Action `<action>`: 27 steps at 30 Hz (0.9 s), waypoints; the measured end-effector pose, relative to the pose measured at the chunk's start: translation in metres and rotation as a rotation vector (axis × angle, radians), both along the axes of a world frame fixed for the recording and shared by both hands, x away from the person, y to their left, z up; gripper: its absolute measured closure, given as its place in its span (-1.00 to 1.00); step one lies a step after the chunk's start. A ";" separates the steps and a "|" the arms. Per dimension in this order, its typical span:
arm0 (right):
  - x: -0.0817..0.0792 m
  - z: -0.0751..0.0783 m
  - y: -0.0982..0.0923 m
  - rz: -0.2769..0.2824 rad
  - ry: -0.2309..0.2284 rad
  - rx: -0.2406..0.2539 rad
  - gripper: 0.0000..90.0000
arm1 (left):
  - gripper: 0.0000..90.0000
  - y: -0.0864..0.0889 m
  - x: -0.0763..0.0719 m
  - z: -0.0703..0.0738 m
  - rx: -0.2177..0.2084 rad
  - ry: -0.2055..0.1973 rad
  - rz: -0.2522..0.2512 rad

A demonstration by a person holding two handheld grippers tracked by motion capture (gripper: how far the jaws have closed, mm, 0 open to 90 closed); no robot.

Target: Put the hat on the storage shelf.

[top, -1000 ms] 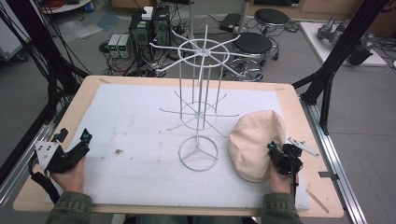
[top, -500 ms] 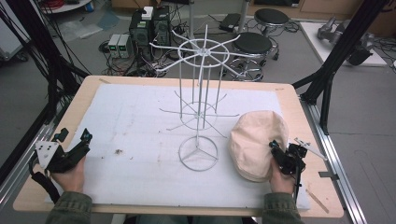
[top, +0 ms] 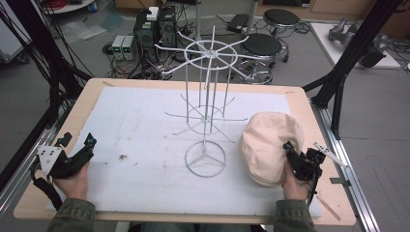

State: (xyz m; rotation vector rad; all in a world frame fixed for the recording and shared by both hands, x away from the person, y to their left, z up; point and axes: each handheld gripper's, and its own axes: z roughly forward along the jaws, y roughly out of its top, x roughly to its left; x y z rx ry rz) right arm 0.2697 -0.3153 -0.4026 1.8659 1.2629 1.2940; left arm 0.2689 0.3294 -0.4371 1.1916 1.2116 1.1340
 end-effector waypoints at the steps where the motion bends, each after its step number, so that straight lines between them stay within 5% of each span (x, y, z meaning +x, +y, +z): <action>1: -0.001 0.001 0.000 0.000 -0.005 -0.001 0.63 | -0.39 0.000 0.000 0.000 0.000 0.000 0.000; 9: -0.006 0.010 -0.001 -0.006 -0.061 -0.019 0.63 | -0.39 -0.001 0.000 0.000 -0.001 -0.004 -0.003; 16: -0.011 0.027 0.005 -0.004 -0.134 -0.135 0.63 | -0.39 -0.001 0.000 0.000 0.000 -0.003 -0.004; 22: -0.015 0.038 0.007 0.001 -0.179 -0.161 0.63 | -0.39 -0.002 0.000 0.000 0.000 -0.004 -0.005; 27: -0.019 0.052 0.011 -0.004 -0.231 -0.234 0.63 | -0.39 -0.003 0.000 0.000 0.003 -0.002 -0.008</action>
